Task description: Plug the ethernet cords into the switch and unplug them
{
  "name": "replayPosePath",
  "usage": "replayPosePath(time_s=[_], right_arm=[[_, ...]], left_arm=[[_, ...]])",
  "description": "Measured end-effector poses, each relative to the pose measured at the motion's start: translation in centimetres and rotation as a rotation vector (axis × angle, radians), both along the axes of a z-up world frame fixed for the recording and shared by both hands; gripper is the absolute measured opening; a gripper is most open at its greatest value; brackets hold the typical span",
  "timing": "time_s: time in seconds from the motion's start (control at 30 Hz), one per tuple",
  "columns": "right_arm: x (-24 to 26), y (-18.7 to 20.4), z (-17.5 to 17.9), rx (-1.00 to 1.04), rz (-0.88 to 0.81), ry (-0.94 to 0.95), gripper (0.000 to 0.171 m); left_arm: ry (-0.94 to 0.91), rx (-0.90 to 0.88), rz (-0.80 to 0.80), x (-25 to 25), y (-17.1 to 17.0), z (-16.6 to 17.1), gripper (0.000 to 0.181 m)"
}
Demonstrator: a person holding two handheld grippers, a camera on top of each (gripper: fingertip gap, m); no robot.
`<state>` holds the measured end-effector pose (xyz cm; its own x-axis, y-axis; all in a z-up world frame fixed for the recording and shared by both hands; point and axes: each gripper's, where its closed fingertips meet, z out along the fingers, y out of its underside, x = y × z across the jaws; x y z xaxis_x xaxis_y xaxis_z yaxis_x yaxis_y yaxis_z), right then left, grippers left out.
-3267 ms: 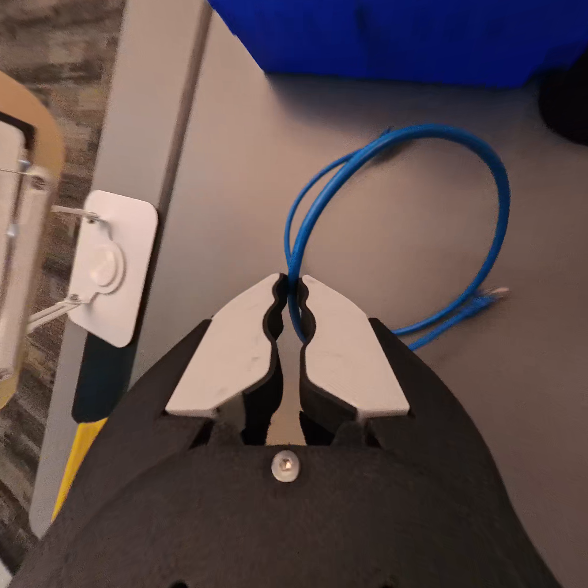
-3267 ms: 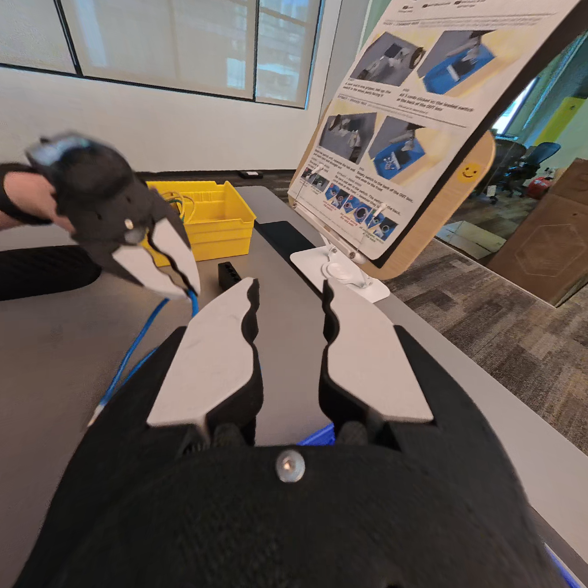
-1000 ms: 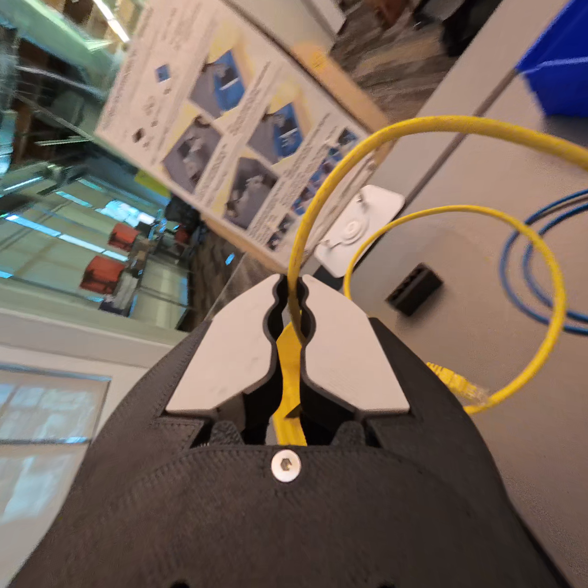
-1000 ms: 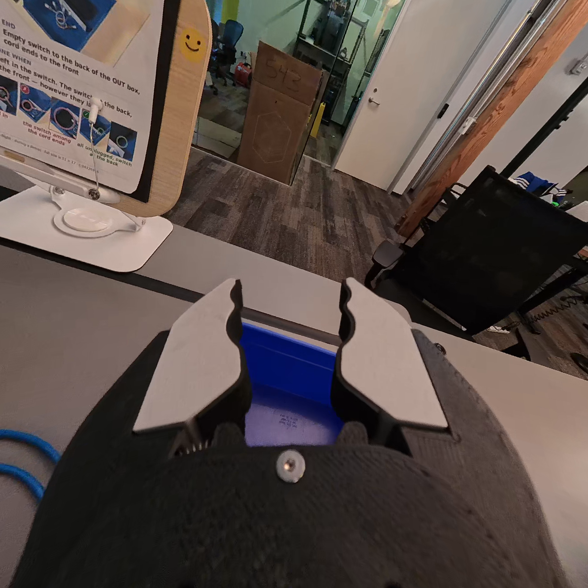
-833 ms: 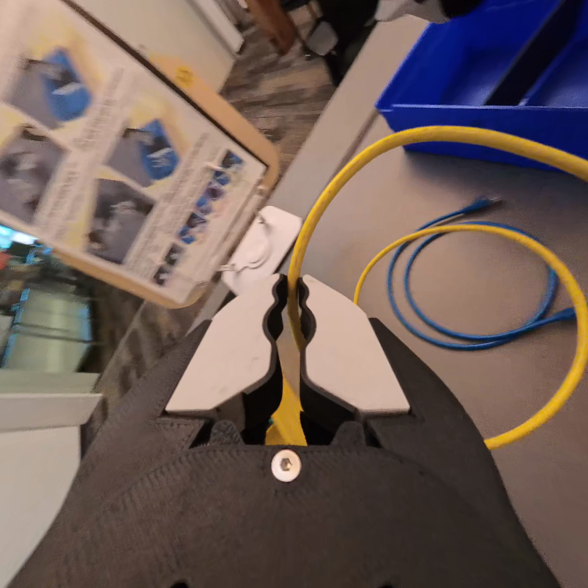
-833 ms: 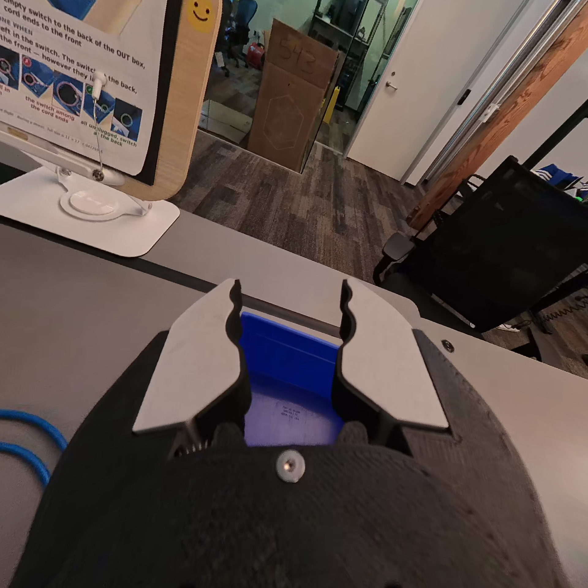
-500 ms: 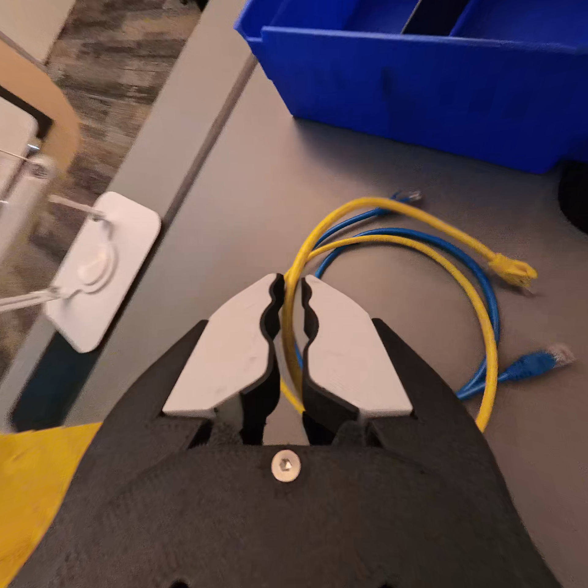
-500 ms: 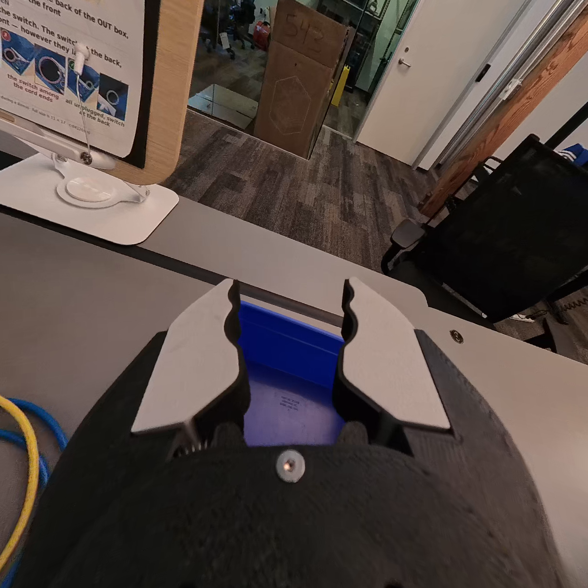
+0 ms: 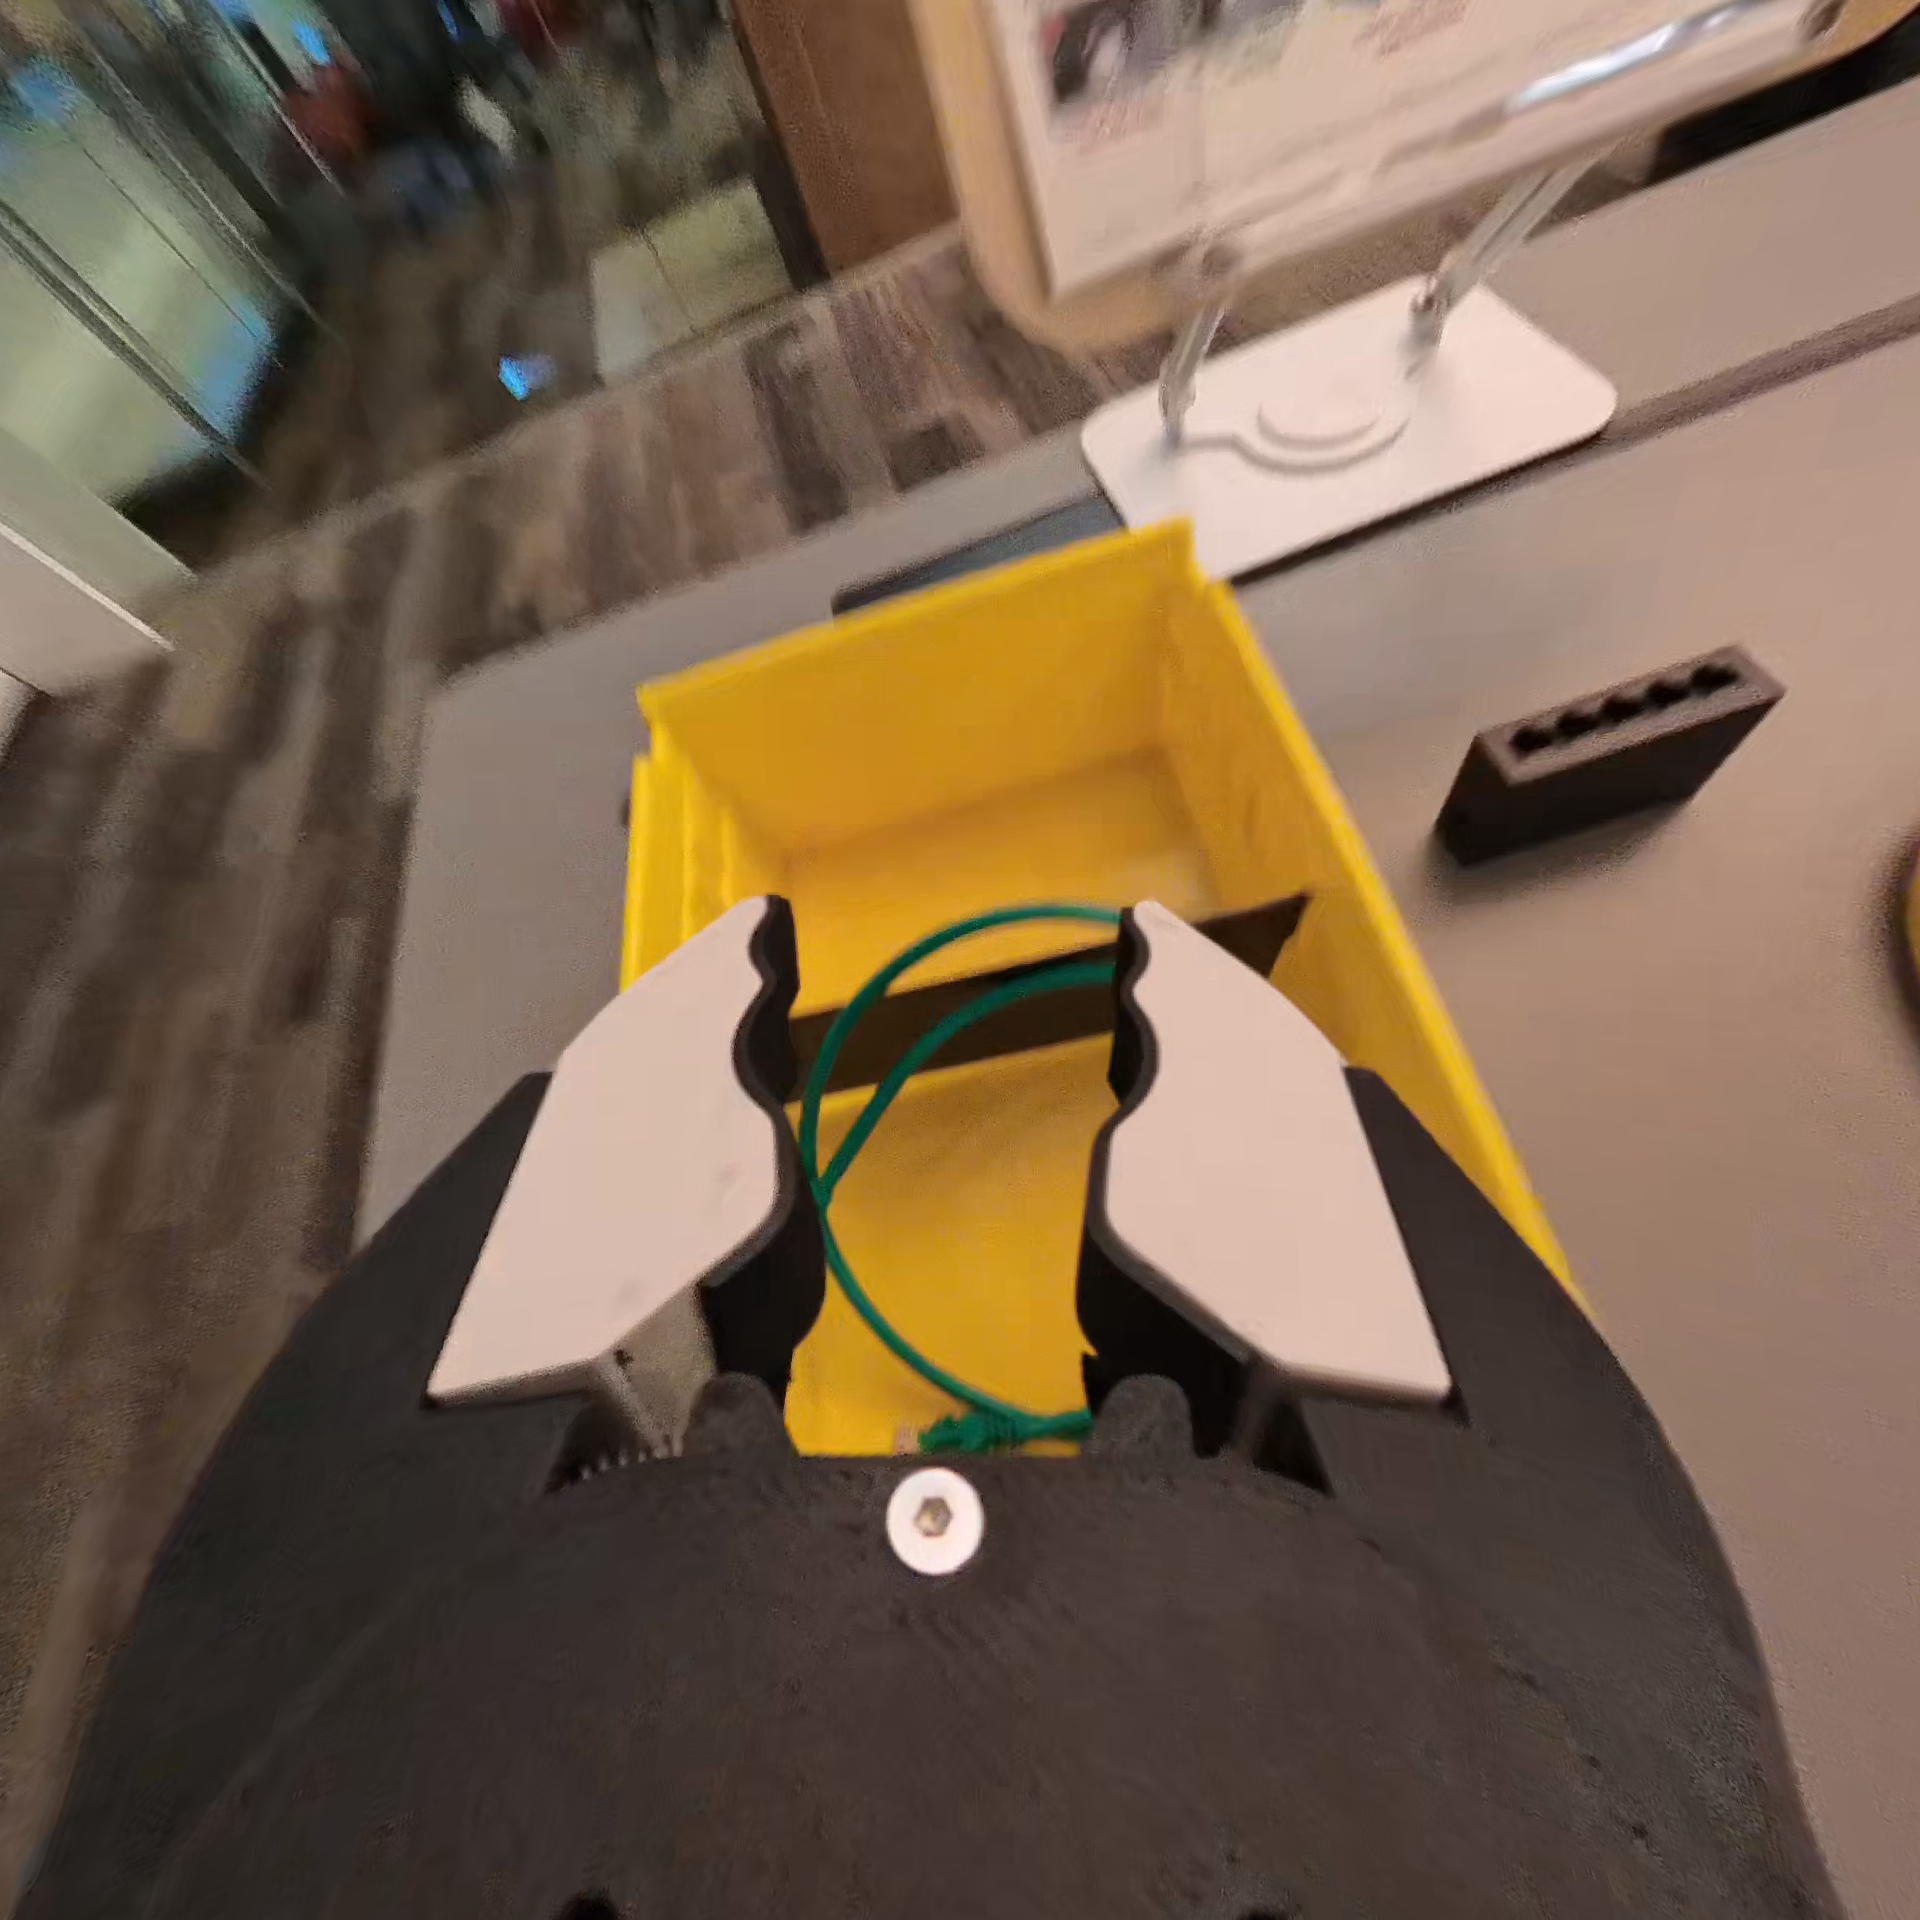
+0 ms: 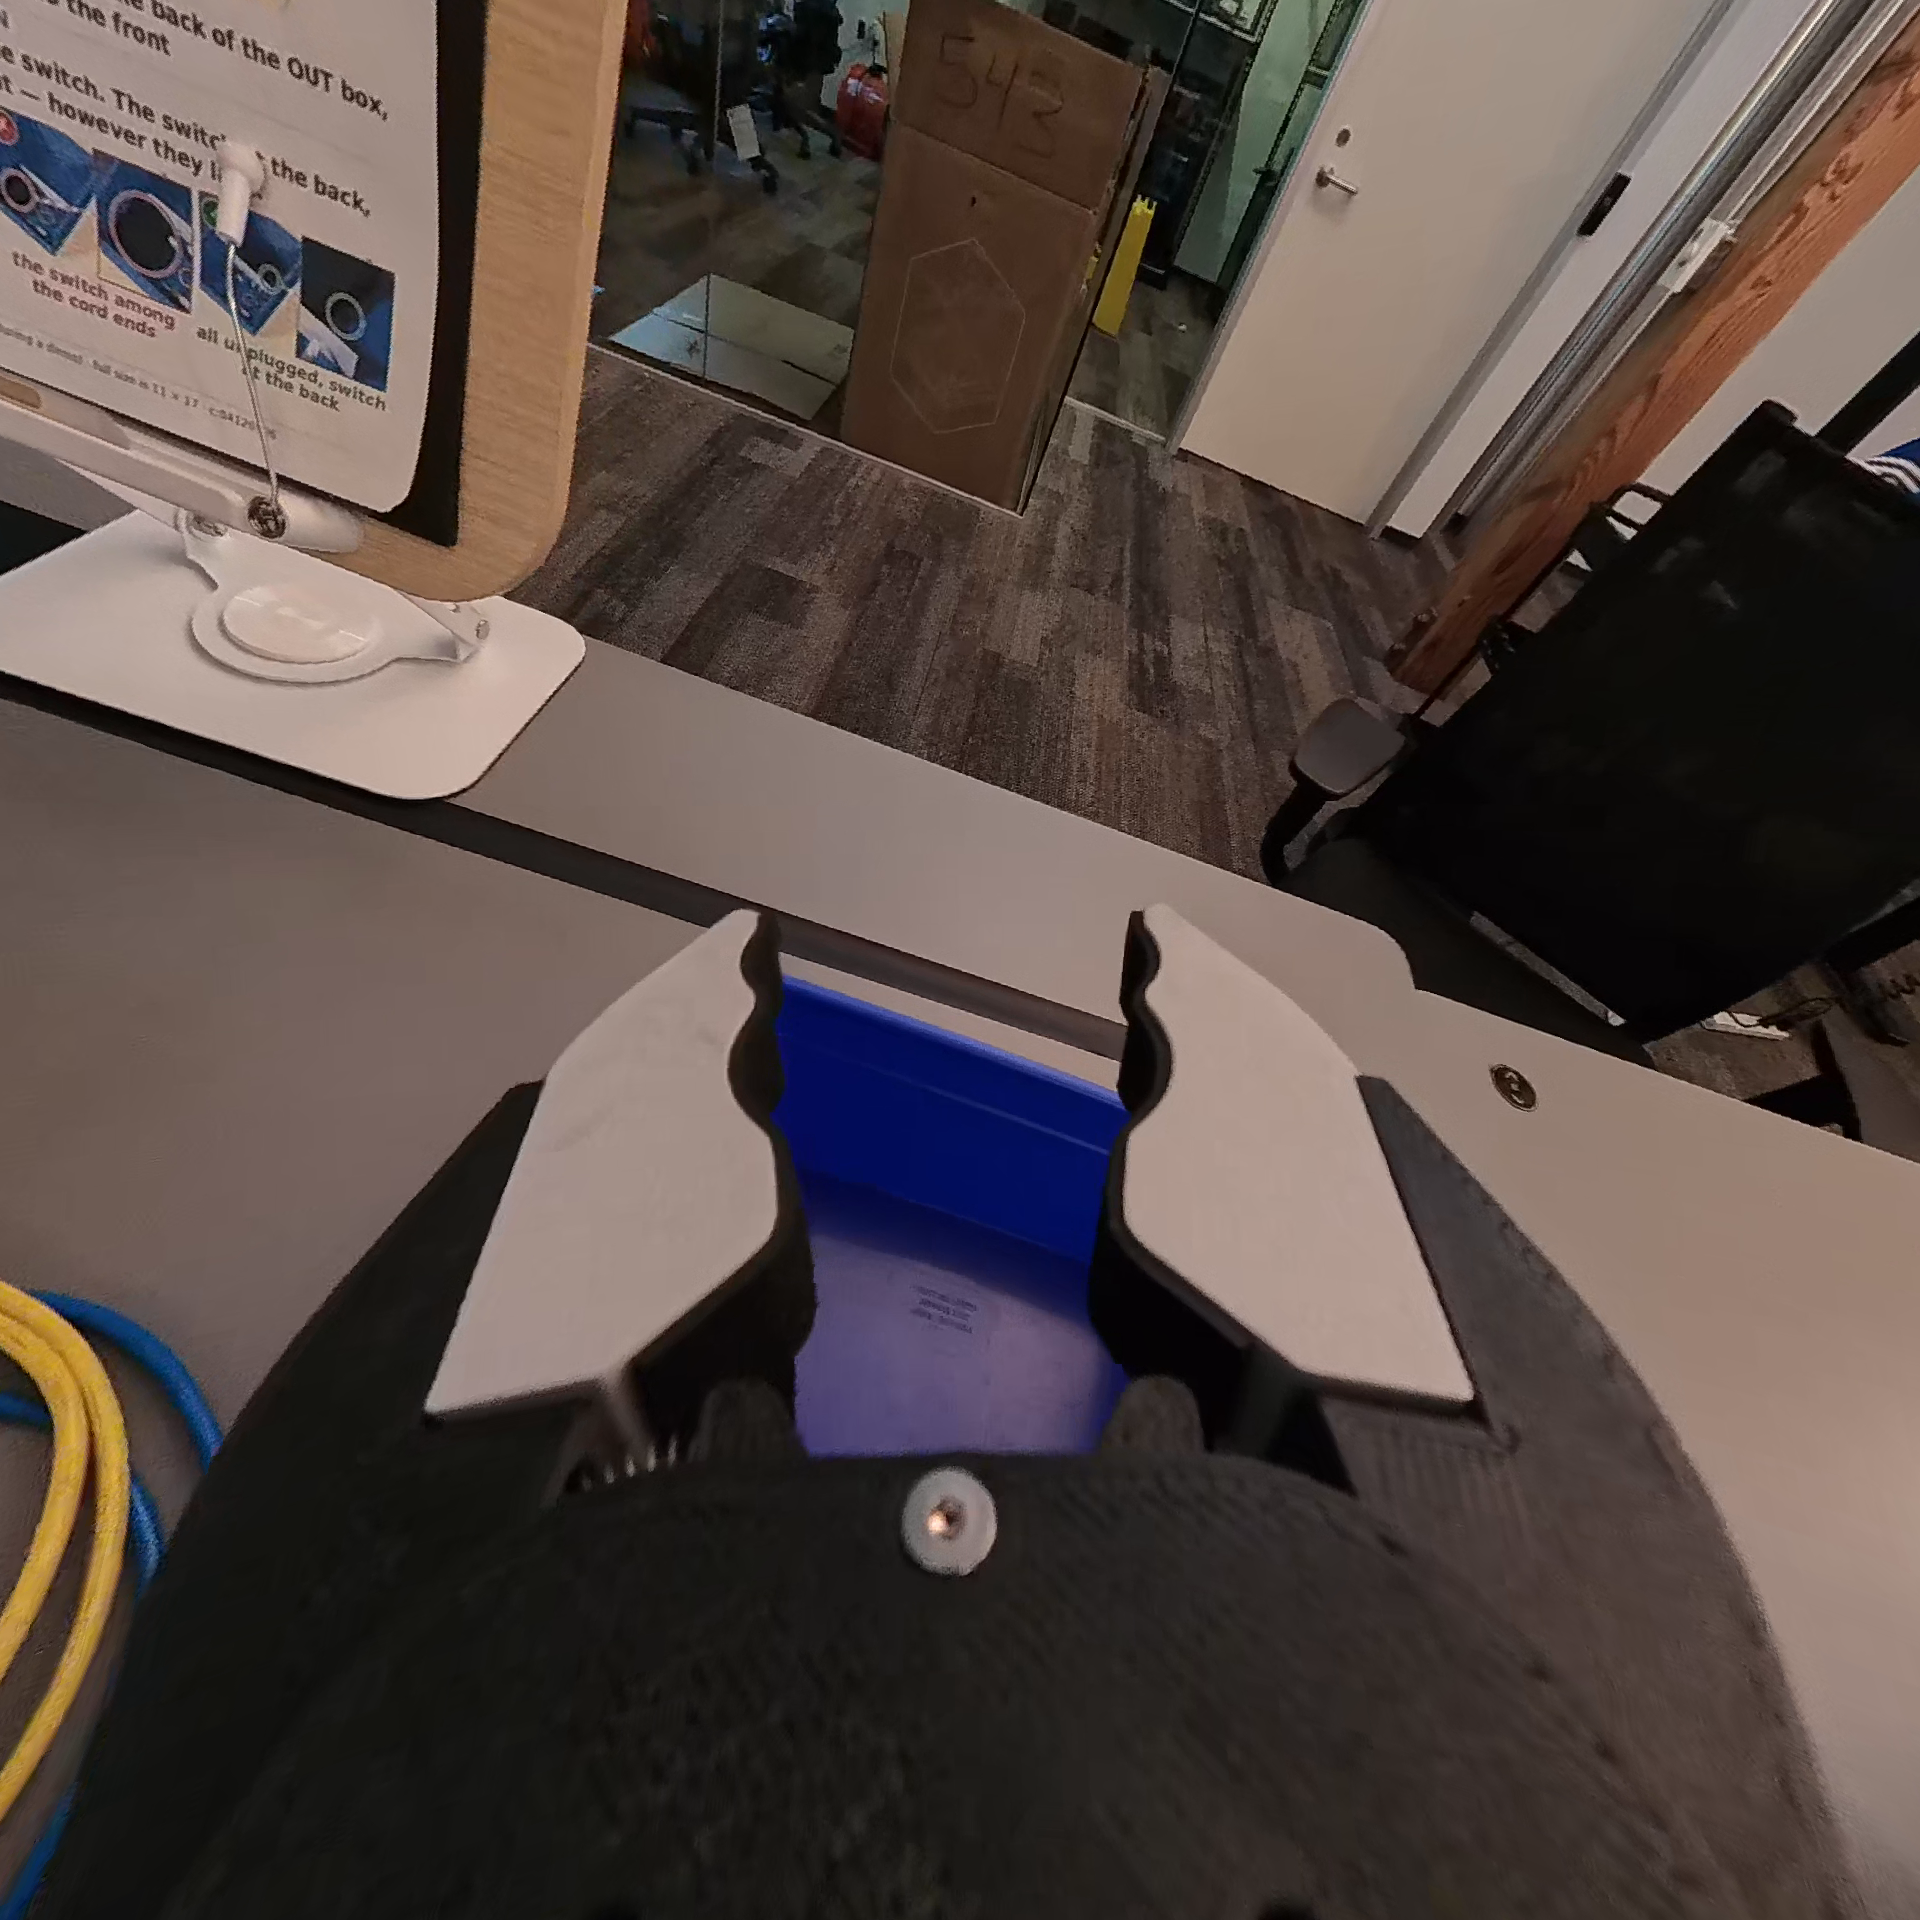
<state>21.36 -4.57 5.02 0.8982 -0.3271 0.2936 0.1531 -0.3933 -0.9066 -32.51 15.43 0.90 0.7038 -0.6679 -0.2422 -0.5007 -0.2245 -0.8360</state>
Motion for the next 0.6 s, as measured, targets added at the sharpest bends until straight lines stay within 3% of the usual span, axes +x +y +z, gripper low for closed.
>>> replayPosePath(time_s=[0.03, 0.2, 0.37, 0.47, 0.6], right_arm=[[-0.2, 0.1, -0.2, -0.003, 0.004, 0.006, 0.065], [-1.4, 0.8, -0.5, -0.027, 0.036, -0.019, 0.067], [-1.8, 1.2, -0.9, -0.047, 0.058, -0.034, 0.068], [-1.6, 1.1, -1.0, -0.055, 0.059, -0.036, 0.068], [-1.3, 0.8, -0.7, -0.045, 0.063, -0.034, 0.068]], left_arm=[[-0.006, -0.059, 0.011, -1.3, 1.0, -1.5, 0.057], [0.198, -0.129, 0.097, -4.3, 3.5, -7.9, 0.058], [0.495, -0.119, 0.187, -5.8, 5.0, -11.3, 0.055], [0.554, -0.108, 0.16, -5.2, 5.0, -11.6, 0.015], [0.581, 0.075, 0.191, -5.0, 4.4, -7.6, 0.007]])
